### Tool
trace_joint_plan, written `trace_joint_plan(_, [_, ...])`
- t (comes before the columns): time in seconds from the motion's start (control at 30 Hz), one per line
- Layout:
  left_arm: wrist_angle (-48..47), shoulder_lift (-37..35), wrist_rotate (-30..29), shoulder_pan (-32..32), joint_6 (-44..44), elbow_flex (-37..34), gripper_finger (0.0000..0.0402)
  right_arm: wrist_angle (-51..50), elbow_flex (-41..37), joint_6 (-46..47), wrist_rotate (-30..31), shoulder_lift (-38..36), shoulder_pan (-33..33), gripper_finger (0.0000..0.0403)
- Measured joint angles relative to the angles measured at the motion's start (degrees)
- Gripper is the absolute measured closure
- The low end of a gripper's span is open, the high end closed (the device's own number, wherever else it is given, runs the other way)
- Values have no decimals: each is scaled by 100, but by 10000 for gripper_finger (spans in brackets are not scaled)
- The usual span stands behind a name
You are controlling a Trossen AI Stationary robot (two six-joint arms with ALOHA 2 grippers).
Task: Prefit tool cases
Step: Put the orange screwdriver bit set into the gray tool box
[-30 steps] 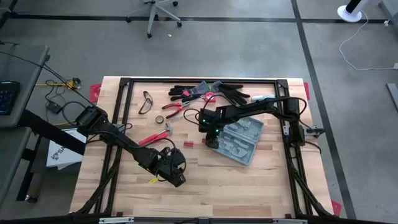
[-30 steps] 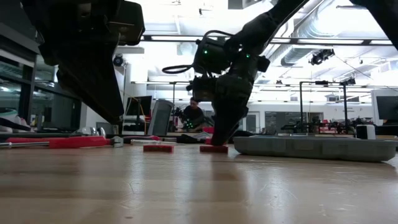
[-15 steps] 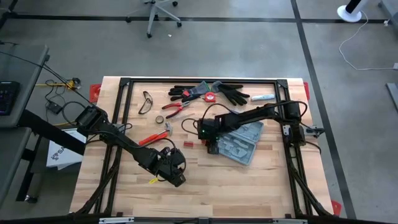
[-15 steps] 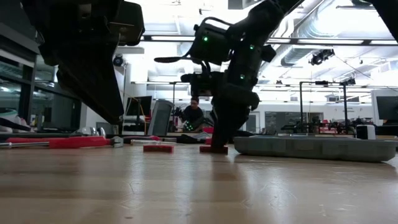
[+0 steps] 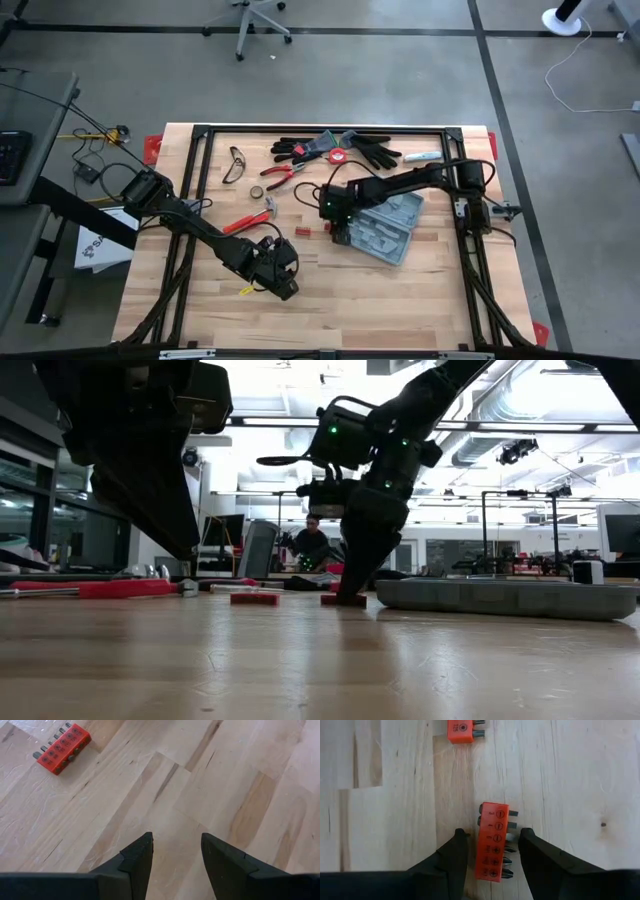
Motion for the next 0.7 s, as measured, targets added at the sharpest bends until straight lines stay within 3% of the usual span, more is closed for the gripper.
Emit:
trace_joint_plan(0.33, [0, 0, 4, 2, -5, 0, 243, -36, -9, 7, -656, -9, -377, 238])
trace_joint_plan(0.7, [-9, 0, 11, -2, -5, 0, 243, -292, -61, -175, -545, -373, -479, 237])
